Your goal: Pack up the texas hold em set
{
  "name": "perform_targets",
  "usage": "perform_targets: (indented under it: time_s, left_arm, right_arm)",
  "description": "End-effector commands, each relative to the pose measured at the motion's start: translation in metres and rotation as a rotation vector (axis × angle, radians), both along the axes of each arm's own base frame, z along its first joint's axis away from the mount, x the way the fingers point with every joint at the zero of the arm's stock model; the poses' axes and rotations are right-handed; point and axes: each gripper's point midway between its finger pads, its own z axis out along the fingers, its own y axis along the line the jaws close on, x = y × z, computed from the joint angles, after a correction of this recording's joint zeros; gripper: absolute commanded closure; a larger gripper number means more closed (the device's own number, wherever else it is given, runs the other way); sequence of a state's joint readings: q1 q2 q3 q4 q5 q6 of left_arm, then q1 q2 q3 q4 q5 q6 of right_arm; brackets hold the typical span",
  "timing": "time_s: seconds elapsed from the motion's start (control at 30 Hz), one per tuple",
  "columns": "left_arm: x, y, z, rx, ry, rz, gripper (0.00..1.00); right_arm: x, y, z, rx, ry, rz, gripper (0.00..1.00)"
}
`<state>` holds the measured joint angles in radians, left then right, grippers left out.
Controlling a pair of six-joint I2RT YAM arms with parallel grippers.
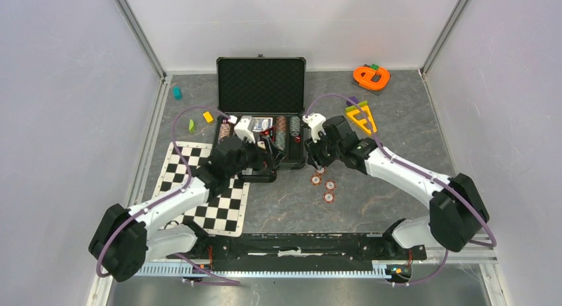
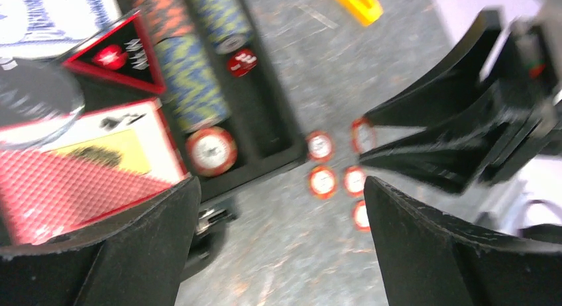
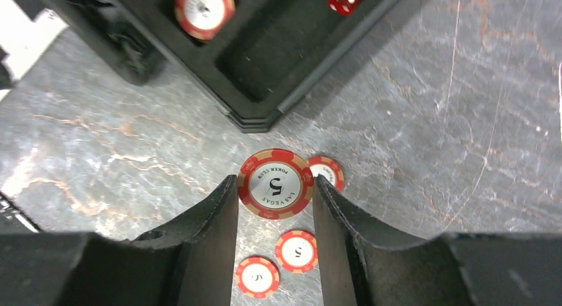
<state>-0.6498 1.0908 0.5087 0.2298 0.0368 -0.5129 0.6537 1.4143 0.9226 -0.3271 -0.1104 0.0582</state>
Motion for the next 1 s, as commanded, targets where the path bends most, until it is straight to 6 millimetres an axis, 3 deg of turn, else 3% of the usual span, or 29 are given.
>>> perform_targets:
  time_s: [0.0, 0.2, 0.37, 0.63, 0.97]
  left_arm:
    - [-0.002, -0.042, 0.046, -0.213, 0.145, -0.106, 0.02]
    - [0.000, -0.074, 0.056, -0.376, 0.319, -0.188, 0.07]
    - [-0.005, -0.088, 0.064, -0.438, 0.375, -0.253, 0.18]
    - [-0.012, -0.092, 0.061, -0.464, 0.440, -0.284, 0.33]
    - [-0.014, -0.100, 0.053, -0.469, 0.468, -0.290, 0.44]
  right_arm:
    - [-0.005, 0.024, 0.042, 0.143, -0.124, 0.127, 0.64]
    - [-0.019, 0.032, 0.072, 0.241, -0.255, 0.213, 0.63]
    - [-0.022, 0.033, 0.088, 0.284, -0.311, 0.226, 0.62]
    - [-0.024, 0.038, 0.092, 0.310, -0.334, 0.251, 0.62]
    - [-0.035, 0.045, 0.094, 0.334, -0.334, 0.302, 0.62]
